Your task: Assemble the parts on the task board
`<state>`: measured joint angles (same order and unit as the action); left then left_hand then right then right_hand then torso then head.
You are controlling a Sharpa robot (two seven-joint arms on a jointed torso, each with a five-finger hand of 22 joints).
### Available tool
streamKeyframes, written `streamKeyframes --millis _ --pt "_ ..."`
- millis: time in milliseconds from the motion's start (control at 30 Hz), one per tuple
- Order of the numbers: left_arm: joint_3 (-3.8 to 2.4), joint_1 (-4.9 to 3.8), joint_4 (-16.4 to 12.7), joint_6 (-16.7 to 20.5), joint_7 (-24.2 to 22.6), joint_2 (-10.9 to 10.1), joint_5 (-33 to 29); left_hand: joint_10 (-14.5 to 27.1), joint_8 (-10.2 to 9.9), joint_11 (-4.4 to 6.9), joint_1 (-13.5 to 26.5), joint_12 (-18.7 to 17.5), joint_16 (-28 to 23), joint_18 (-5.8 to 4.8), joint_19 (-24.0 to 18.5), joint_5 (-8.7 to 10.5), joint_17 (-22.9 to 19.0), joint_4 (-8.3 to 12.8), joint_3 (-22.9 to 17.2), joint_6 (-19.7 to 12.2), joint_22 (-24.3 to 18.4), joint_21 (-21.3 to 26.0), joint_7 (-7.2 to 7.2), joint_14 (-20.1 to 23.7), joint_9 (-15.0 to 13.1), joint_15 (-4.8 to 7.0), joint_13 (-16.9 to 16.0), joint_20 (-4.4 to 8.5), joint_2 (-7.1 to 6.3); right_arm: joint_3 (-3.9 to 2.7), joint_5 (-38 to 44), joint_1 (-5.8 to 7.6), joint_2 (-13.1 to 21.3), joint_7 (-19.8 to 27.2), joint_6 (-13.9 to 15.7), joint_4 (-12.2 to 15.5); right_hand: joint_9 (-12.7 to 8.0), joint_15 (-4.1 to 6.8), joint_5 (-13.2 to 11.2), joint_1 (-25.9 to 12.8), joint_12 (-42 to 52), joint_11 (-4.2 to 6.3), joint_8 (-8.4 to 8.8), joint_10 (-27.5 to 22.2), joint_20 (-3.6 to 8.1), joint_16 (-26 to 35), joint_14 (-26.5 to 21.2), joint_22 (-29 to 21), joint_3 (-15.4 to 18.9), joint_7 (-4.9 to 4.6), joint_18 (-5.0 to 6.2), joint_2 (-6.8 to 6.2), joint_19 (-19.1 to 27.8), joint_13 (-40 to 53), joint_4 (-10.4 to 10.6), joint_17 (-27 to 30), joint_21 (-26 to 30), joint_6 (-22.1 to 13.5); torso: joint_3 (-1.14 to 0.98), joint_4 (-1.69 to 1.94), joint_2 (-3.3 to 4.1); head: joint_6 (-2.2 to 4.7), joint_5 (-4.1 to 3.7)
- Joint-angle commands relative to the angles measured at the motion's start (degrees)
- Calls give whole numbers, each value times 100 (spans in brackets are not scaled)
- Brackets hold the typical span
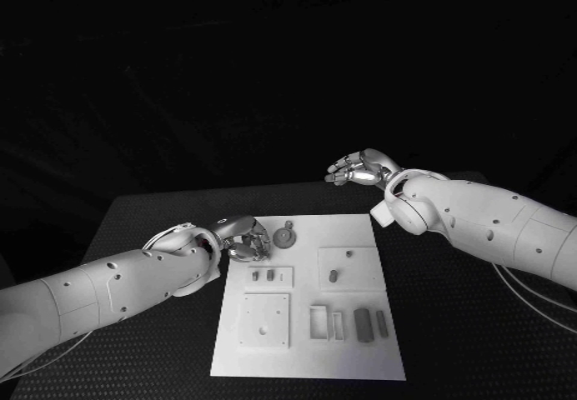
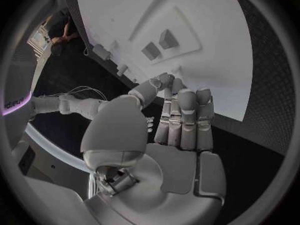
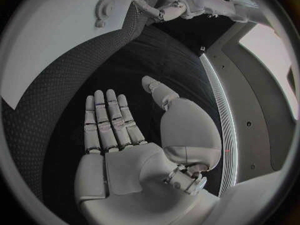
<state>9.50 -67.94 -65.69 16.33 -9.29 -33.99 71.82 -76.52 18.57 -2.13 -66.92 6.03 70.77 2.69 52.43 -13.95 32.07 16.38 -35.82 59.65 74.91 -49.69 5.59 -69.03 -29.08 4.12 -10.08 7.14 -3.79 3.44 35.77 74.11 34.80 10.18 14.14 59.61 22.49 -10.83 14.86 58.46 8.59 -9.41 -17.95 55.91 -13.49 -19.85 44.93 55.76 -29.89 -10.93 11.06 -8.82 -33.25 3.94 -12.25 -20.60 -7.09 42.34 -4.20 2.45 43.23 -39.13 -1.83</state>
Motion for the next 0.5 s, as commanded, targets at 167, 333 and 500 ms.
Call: streamKeyframes --millis 167,333,500 --pt "10 20 58 -114 35 27 274 -46 14 -8 -29 33 -37 67 10 3 -10 9 -22 44 34 -18 12 -6 -10 11 -9 251 49 -2 3 -2 -8 52 -54 7 -8 14 32 7 -24 -16 -39 36 2 -35 -33 7 7 4 -34 11 24 3 12 7 40 -17 2 -4 0 -21 0" --pt "19 31 114 -102 35 54 322 -49 14 -7 -33 31 -37 66 6 5 -11 11 -22 44 37 -18 12 -3 -12 11 -10 251 45 -2 9 -2 -6 46 -67 8 -9 13 33 8 -24 -16 -40 37 2 -36 -34 9 8 3 -34 10 24 3 10 8 42 -17 -3 -7 6 -48 4" --pt "22 53 148 -88 34 77 383 -50 13 -7 -34 29 -38 65 5 8 -11 10 -22 44 39 -18 12 -2 -13 11 -10 251 46 -2 11 -2 -7 44 -80 19 -10 13 33 20 -26 -16 -40 37 4 -37 -35 13 4 3 -34 7 24 2 0 11 47 -19 -3 -5 1 -47 -6"
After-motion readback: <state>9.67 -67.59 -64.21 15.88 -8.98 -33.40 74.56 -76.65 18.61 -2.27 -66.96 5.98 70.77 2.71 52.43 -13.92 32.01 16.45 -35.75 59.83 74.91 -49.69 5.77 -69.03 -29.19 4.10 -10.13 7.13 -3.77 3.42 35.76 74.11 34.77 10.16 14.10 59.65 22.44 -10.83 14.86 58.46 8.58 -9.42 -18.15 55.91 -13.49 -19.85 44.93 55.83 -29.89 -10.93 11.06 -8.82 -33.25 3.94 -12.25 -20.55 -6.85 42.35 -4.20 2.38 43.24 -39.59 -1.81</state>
